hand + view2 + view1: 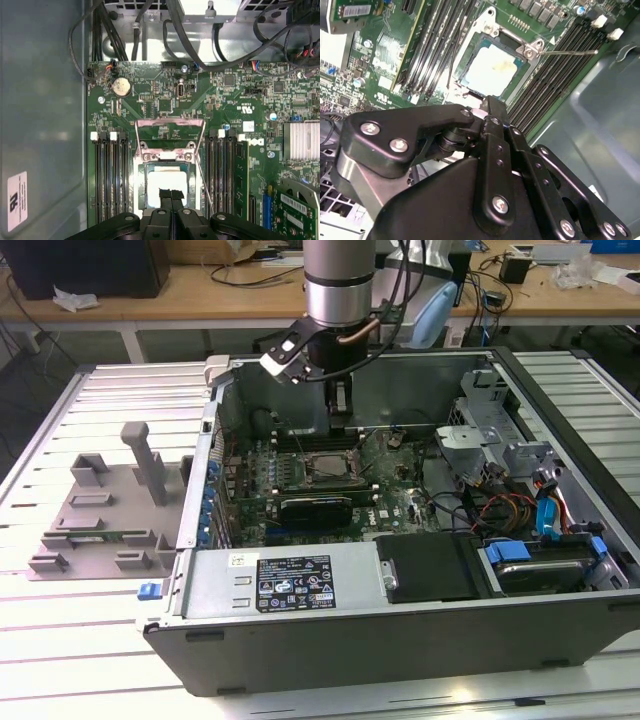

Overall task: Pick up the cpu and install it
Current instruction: 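Close the cpu cover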

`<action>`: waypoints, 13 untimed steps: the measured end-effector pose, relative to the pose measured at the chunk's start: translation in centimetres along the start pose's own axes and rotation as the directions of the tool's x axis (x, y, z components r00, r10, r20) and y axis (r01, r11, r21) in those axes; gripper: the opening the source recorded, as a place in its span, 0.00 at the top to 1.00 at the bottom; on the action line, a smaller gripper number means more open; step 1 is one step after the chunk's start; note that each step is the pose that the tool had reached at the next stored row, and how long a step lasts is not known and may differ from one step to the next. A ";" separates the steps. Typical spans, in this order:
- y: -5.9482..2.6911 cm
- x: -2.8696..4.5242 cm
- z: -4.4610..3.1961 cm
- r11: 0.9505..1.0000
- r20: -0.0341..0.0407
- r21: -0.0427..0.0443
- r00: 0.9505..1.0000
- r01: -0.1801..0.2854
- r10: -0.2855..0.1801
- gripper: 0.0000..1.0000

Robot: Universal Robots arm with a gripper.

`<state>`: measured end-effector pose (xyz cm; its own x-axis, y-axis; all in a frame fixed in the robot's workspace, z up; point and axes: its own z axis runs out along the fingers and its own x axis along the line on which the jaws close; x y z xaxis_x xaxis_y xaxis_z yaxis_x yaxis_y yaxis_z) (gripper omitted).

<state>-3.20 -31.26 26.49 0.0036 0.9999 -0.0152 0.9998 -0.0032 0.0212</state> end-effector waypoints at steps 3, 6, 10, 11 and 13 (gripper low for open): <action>0.57 0.00 0.01 1.000 0.000 0.000 1.000 0.000 0.000 0.89; 0.99 0.00 0.02 1.000 0.000 0.000 1.000 0.000 0.000 0.89; 1.64 0.01 0.04 1.000 0.000 0.000 1.000 0.000 0.000 0.89; 1.79 0.01 0.04 1.000 0.000 0.000 1.000 0.000 0.000 0.89; 2.23 0.01 0.05 1.000 0.000 0.000 1.000 0.000 0.000 0.89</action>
<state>-0.97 -31.26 26.49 0.0036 0.9999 -0.0151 0.9998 -0.0032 0.0212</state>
